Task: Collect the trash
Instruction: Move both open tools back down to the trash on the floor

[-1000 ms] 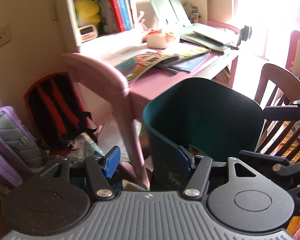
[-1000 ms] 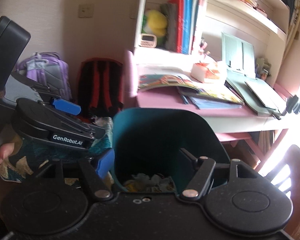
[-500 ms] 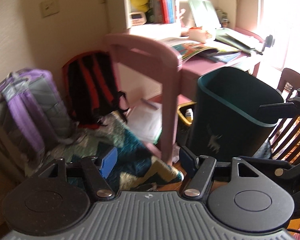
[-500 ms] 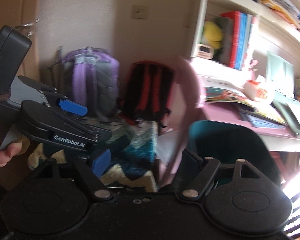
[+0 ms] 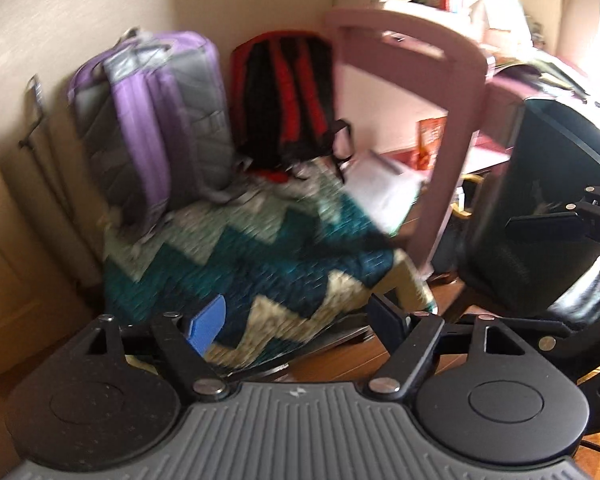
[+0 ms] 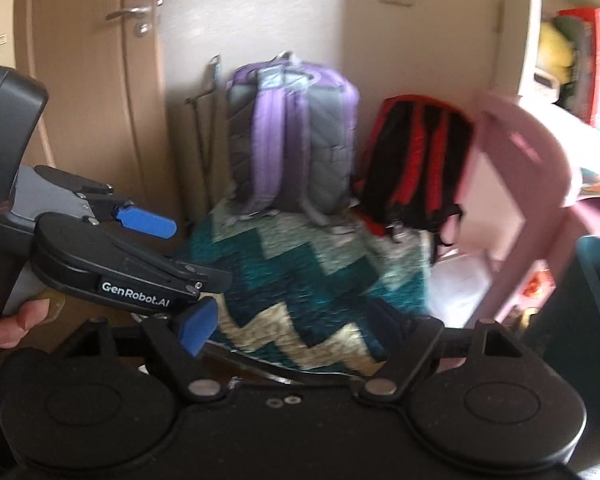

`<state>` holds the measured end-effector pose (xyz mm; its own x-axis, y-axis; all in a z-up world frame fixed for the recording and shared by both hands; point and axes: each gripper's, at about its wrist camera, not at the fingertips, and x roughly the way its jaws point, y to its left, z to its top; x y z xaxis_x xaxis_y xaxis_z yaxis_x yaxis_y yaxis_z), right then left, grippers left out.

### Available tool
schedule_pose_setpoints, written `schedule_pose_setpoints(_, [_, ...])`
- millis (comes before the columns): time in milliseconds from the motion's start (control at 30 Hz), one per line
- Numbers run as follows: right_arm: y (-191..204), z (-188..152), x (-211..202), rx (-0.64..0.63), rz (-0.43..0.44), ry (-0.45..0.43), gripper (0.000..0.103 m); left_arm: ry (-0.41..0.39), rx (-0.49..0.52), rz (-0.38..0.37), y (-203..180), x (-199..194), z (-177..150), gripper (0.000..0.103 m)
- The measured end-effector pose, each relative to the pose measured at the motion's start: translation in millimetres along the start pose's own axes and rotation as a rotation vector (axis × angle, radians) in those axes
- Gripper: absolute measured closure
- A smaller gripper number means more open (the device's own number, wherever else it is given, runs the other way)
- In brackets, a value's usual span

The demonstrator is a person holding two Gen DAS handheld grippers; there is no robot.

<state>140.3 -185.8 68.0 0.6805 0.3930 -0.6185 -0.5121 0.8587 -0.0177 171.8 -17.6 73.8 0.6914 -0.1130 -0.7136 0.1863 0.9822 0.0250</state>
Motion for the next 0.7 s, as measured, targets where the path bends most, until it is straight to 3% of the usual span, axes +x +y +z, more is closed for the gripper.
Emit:
schedule_pose_setpoints(333, [42,-26,87,-0.025,0.115,0.098,0.019,0.091,-0.172,0.032,69,54,-52,0.02])
schedule_pose_setpoints(500, [52,-50,142,-0.022,0.141,0.158,0.018,0.166,-0.247,0.076,99,107,-85,0.005])
schedule_pose_setpoints(700, [50,-96,222,-0.013,0.149,0.258,0.018,0.29,-0.333,0.135,132,184,-134,0.005])
